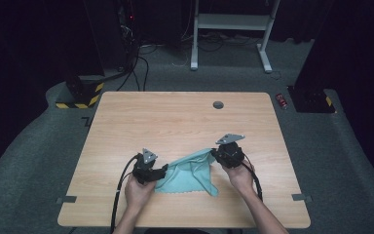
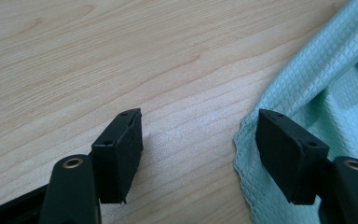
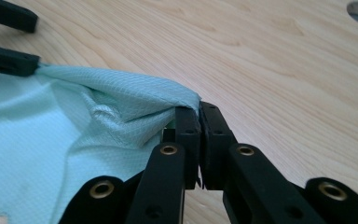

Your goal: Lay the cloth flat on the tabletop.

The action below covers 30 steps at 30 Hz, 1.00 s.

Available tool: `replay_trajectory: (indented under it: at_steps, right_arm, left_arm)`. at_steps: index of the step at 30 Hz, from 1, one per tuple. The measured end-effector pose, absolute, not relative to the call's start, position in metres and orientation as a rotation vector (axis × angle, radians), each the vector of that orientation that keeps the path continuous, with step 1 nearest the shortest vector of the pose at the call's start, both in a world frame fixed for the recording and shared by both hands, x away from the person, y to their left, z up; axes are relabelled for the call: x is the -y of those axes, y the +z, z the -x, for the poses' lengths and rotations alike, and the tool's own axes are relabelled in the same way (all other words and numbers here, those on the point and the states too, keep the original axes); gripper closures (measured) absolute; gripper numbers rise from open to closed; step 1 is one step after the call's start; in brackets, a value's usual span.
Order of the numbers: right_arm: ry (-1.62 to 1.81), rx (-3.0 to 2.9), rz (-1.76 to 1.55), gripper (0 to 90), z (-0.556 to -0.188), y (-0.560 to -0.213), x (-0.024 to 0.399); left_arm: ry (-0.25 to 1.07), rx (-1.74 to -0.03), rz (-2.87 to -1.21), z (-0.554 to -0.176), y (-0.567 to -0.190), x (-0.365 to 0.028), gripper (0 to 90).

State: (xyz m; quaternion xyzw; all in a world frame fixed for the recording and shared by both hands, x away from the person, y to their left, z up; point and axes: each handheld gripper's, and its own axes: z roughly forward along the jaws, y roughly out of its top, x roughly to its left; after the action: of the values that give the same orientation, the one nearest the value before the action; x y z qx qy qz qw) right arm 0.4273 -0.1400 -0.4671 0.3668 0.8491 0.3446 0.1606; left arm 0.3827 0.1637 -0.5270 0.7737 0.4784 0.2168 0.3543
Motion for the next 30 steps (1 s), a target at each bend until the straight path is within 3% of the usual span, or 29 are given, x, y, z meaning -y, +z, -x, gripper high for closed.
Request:
replay_trajectory:
  at_steps: [3,10,16,19,23,30]
  right_arm:
    - [0.929,-2.444,-1.129,74.5,-0.434,-0.477,0.143]
    - [1.050,-2.435,-1.074,68.7,-0.411,-0.468,0.141]
    - [0.998,-2.489,-1.038,61.9,-0.406,-0.485,0.119]
    - [1.024,-2.477,-1.128,67.4,-0.416,-0.494,0.116]
    - [1.006,-2.499,-1.153,88.0,-0.424,-0.501,0.113]
    - [1.006,-2.506,-1.106,90.0,-0.419,-0.498,0.123]
  left_arm:
    - [0.561,-1.237,-1.998,-0.383,-0.527,-0.164,32.9]
    - [0.562,-1.231,-2.000,-0.383,-0.527,-0.164,33.9]
    - [0.556,-1.209,-2.007,-0.381,-0.527,-0.163,38.3]
    - [0.555,-1.200,-2.012,-0.381,-0.527,-0.163,40.7]
    - [0.554,-1.198,-2.008,-0.381,-0.527,-0.163,42.3]
    - [0.552,-1.203,-2.010,-0.381,-0.527,-0.163,39.3]
